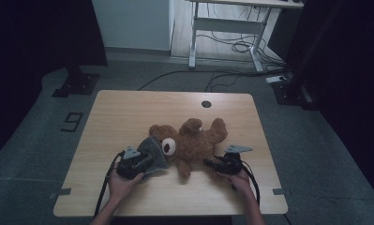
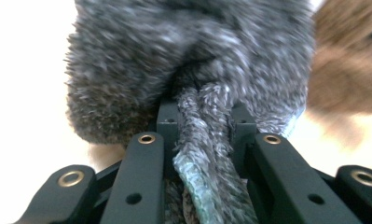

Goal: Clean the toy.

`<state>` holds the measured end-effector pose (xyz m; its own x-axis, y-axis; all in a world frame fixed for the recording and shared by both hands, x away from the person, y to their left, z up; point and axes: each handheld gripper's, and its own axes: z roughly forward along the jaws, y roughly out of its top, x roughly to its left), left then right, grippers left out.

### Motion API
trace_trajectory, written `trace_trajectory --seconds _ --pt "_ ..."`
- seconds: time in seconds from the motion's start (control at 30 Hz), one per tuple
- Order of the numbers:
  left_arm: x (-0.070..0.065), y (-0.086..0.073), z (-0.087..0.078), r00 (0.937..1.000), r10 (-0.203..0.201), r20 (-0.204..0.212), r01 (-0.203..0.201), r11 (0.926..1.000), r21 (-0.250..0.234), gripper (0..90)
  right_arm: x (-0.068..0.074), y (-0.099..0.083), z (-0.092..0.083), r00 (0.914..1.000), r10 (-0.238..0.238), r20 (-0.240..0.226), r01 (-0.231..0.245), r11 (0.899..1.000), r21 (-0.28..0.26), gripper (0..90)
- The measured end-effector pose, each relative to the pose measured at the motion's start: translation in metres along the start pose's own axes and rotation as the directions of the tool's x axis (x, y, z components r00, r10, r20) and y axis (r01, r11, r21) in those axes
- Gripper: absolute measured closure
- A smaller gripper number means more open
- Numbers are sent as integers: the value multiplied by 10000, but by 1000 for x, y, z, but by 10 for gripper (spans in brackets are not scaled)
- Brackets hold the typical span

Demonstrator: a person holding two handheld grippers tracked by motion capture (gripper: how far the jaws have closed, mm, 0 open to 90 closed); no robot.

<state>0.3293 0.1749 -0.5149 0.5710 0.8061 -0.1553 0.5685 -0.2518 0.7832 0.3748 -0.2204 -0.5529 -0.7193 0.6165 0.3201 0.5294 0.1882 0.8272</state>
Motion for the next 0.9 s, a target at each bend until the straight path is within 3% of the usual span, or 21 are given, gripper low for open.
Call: trace_trajectory --seconds 0.03,0.07,0.17,0.27,0.3,0.33,0.4,0.53,0.57,0.6,0.7,0.77,0.9 --pt "-9 10 -11 9997 124 194 -113 9985 -528 724 0 0 0 10000 -6 1 6 10000 2 624" --pt "-9 10 -11 9997 124 194 -113 9985 -528 724 0 0 0 10000 -6 1 6 10000 2 624" --pt "-28 32 -23 9964 443 723 -346 9908 -1308 723 0 0 0 10000 -26 13 26 10000 10 623" --pt "-53 55 -21 9890 1017 1076 -836 9833 -1614 723 1 0 0 10000 -43 72 43 10000 -19 623" --pt "-68 69 -11 9837 1309 1233 -1100 9804 -1634 723 2 -1 -1 9999 -82 136 83 10000 -42 622" --pt "-68 69 -11 9837 1309 1233 -1100 9804 -1634 723 2 -1 -1 9999 -82 136 83 10000 -42 622" --pt "-81 81 5 9788 1439 1458 -1210 9804 -1558 723 3 -1 -1 9997 -135 201 136 9999 -54 622" --pt "-106 96 39 9698 1651 1798 -1422 9808 -1338 725 4 -2 -1 9997 -90 247 92 9999 -52 621" --pt "-117 100 56 9662 1862 1783 -1694 9799 -1051 725 4 -2 -1 9997 -87 243 88 10000 -40 621" --pt "-117 100 56 9662 1862 1783 -1694 9799 -1051 725 4 -2 -1 9997 -87 243 88 10000 -40 621" --pt "-127 100 79 9653 1986 1696 -1937 9800 -447 724 5 -2 -1 9996 -90 259 91 9999 -51 621" --pt "-127 94 89 9665 1949 1672 -1922 9808 -319 725 5 -2 -2 9994 -125 308 125 9999 -7 622" --pt "-126 87 85 9621 2242 1549 -2218 9745 -329 726 5 -2 -1 9995 -159 282 156 9998 107 623"
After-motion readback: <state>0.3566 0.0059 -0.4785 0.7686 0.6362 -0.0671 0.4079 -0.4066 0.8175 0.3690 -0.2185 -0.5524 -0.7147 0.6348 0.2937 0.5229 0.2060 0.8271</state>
